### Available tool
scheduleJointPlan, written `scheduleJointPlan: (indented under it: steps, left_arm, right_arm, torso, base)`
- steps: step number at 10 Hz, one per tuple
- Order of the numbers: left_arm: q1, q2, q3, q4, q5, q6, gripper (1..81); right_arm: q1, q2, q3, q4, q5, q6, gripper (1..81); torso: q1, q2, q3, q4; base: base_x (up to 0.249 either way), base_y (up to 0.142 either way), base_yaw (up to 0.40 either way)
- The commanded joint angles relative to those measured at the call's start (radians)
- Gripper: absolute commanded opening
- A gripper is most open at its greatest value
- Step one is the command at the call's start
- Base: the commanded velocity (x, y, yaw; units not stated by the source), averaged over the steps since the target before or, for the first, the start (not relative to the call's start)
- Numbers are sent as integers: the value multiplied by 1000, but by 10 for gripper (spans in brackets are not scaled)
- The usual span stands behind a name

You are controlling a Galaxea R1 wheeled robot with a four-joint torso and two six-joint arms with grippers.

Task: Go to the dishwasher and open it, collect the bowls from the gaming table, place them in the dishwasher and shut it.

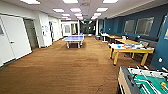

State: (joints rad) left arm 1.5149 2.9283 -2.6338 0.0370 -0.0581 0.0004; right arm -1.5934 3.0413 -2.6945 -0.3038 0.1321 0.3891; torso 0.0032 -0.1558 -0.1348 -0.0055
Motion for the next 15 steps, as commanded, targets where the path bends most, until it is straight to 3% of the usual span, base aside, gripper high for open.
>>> scheduleJointPlan:
  steps: [1, 15]
  left_arm:
    - [-58, -9, -2, -3, 46, 3, 811]
    - [-58, -7, -2, -2, 46, 3, 811]
  right_arm:
    - [49, 0, 12, -14, -39, -3, 811]
    - [49, 0, 12, -15, -39, -3, 811]
  torso:
    - [0, 0, 0, 0]
    - [-1, 0, 0, 0]
  base:
    - [111, 0, 0]
    - [126, 0, 0]
